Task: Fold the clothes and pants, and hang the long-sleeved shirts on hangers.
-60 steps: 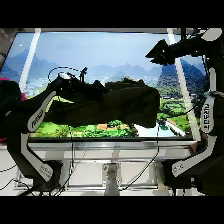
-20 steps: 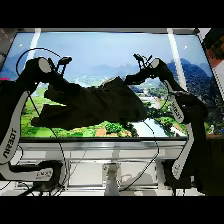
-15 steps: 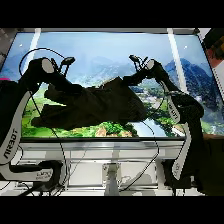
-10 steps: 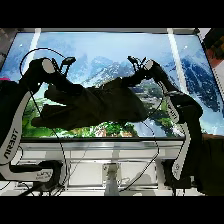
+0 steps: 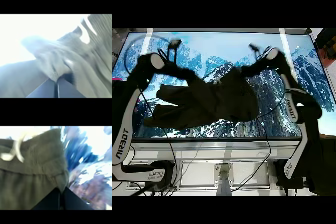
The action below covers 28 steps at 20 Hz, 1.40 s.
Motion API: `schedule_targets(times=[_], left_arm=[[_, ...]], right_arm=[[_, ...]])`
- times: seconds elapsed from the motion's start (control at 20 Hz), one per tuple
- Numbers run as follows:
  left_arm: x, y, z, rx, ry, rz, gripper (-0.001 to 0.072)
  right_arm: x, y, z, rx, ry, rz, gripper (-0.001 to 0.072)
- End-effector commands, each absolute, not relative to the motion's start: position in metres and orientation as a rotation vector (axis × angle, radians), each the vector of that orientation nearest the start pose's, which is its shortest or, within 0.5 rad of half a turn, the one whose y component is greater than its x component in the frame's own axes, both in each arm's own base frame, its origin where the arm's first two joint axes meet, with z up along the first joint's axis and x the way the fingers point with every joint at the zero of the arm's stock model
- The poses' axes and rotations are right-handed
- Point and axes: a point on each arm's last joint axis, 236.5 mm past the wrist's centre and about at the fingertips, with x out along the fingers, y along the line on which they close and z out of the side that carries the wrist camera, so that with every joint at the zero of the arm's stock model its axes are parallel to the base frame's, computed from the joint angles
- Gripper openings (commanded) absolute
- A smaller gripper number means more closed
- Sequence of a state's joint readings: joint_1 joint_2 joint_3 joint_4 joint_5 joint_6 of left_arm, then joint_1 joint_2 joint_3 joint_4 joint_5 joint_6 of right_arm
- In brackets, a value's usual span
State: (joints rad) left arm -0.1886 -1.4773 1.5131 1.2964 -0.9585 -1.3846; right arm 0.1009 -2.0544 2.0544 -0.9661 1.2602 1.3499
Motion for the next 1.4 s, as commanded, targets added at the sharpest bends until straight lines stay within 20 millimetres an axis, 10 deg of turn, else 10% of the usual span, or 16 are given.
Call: schedule_targets(times=[0.0,0.15,0.35,0.7,0.95,1.35], left_arm=[[0.554,-0.132,0.231,0.025,0.453,-0.301,0.0003],[0.558,-0.120,0.368,0.047,0.107,-0.250,0.0002],[0.535,-0.110,0.470,0.023,-0.202,-0.222,0.0002],[0.553,-0.087,0.474,0.045,-0.276,-0.154,0.0001],[0.588,-0.112,0.432,-0.121,-0.223,-0.207,0.0001],[0.602,-0.332,0.303,-0.167,-0.103,-0.516,0.0001]], right_arm=[[0.581,0.133,0.099,0.408,0.956,0.456,0.0020],[0.566,0.129,0.204,0.412,0.745,0.467,0.0020],[0.511,0.157,0.338,0.395,0.472,0.558,0.0020],[0.417,0.189,0.446,0.478,0.297,0.656,0.0020],[0.402,0.132,0.436,0.479,0.315,0.396,0.0020],[0.382,0.015,0.283,0.240,0.792,-0.180,0.0023]])
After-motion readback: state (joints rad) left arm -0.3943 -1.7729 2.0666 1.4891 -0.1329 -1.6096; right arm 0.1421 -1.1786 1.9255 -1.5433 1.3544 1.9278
